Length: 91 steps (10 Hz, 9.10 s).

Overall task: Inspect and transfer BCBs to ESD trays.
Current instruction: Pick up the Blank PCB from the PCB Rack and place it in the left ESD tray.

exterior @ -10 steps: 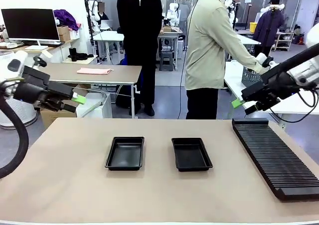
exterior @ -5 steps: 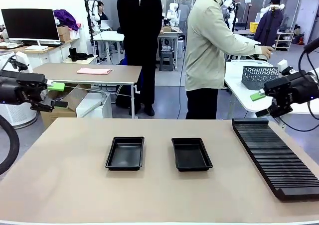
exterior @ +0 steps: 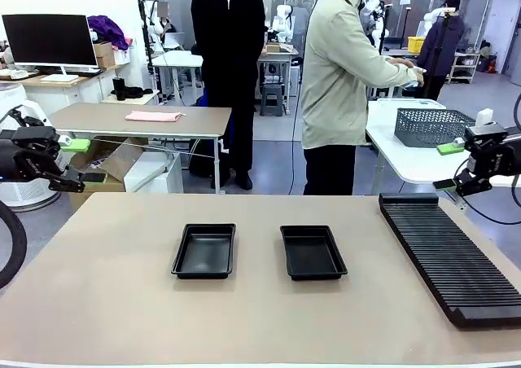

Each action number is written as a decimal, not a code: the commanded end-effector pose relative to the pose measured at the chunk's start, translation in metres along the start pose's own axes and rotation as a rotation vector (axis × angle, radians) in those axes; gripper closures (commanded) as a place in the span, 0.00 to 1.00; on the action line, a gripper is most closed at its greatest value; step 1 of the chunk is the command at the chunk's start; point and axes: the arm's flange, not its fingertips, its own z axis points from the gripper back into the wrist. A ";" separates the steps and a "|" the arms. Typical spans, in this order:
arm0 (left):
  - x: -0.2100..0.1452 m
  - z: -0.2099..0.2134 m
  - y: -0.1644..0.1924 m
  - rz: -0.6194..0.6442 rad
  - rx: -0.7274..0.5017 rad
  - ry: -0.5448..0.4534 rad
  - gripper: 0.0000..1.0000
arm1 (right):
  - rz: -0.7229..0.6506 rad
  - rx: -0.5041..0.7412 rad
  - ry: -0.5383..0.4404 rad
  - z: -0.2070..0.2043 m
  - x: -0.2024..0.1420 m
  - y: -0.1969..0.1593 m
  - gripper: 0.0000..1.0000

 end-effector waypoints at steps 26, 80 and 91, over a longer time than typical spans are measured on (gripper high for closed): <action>-0.024 0.056 0.016 0.273 0.060 -0.120 0.00 | -0.104 0.119 -0.167 0.078 -0.037 -0.056 0.00; -0.025 0.070 0.014 0.266 0.100 -0.089 0.00 | -0.036 0.167 -0.120 0.083 -0.043 -0.070 0.00; -0.025 0.070 0.014 0.266 0.100 -0.089 0.00 | -0.036 0.167 -0.120 0.083 -0.043 -0.070 0.00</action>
